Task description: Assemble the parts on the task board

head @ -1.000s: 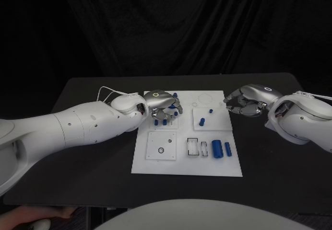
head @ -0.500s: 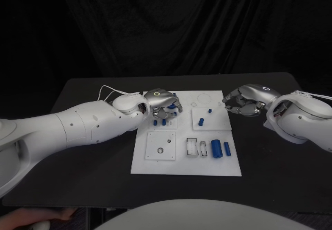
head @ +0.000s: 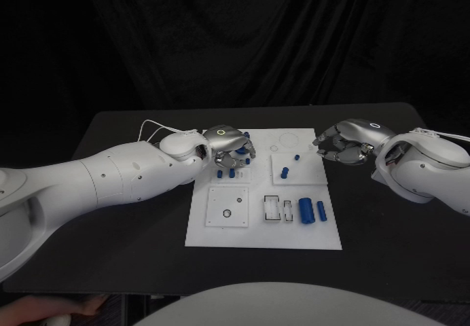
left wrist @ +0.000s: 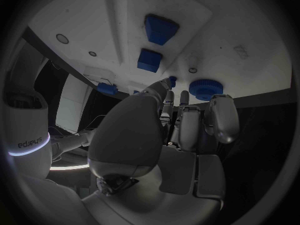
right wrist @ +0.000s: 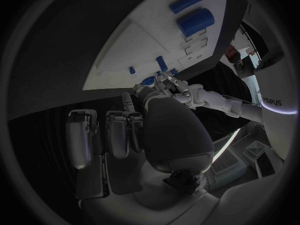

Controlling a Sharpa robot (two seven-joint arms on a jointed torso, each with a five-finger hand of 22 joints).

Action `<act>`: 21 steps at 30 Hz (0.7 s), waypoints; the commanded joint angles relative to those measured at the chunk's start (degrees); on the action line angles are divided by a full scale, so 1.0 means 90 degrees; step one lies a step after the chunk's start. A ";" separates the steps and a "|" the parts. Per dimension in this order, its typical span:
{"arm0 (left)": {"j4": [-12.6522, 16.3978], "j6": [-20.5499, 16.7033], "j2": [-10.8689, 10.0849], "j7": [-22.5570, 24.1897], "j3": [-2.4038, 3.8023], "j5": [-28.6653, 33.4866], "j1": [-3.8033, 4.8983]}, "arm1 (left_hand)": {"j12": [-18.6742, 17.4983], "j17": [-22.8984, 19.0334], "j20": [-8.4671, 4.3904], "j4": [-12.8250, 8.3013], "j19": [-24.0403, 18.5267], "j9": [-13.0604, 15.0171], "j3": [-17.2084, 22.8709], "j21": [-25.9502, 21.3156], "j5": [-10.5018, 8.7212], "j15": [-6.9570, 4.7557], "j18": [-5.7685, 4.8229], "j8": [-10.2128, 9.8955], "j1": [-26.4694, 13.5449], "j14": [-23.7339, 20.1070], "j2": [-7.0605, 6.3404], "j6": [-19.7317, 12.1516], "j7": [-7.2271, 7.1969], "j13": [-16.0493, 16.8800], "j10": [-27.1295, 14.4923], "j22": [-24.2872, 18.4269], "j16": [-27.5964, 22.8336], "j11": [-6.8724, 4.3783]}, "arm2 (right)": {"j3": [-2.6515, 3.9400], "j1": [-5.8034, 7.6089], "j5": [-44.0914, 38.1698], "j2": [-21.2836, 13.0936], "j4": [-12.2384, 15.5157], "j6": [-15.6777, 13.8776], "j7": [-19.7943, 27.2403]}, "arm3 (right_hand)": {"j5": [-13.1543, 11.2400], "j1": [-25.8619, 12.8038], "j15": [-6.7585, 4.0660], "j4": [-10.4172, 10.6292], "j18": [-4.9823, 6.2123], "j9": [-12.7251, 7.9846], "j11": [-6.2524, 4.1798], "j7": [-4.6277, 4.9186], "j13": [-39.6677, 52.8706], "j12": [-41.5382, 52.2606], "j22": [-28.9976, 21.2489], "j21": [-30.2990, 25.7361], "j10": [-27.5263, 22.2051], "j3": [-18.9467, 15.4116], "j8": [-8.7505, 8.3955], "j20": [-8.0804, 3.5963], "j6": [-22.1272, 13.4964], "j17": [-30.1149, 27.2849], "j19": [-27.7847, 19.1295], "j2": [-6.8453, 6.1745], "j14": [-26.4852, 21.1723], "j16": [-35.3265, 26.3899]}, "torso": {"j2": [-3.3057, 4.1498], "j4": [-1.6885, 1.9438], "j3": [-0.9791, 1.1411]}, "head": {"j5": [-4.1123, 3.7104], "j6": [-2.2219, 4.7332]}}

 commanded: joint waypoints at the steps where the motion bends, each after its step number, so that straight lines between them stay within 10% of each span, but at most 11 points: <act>1: -0.0025 0.0192 0.0030 -0.0002 0.0006 -0.0017 0.0022 | 0.0044 0.0009 -0.0022 0.0000 0.0027 -0.0005 0.0037 0.0025 -0.0026 -0.0009 -0.0099 -0.0027 -0.0053 0.0021 0.0000 -0.0050 -0.0004 0.0019 0.0045 0.1041 0.0036 -0.0002 | 0.0004 -0.0017 -0.0012 0.0002 -0.0003 0.0021 -0.0054 | 0.0044 -0.0075 0.0002 -0.0010 -0.0030 -0.0007 -0.0018 -0.0031 0.1406 -0.0041 0.1585 -0.0036 0.0492 0.0043 -0.0012 0.0003 0.0021 0.1295 0.0518 0.0005 0.0586 -0.0018 | -0.0004 0.0003 -0.0002 | 0.0007 -0.0001; 21: -0.0248 0.0208 0.0177 0.0099 0.0005 -0.0017 0.0018 | 0.0180 0.0010 -0.0055 -0.0018 0.0022 0.0025 0.0125 0.0023 -0.0053 -0.0053 -0.0097 -0.0033 -0.0043 0.0012 0.0057 -0.0004 -0.0015 0.0170 0.0233 0.1041 0.0043 -0.0080 | 0.0004 -0.0017 -0.0012 0.0027 -0.0013 0.0025 -0.0057 | 0.0053 -0.0085 0.0000 -0.0015 -0.0031 -0.0010 -0.0019 -0.0029 0.1396 -0.0048 0.1586 -0.0035 0.0485 0.0054 -0.0012 0.0000 0.0029 0.1291 0.0519 0.0001 0.0585 -0.0020 | -0.0002 -0.0004 -0.0005 | -0.0004 -0.0001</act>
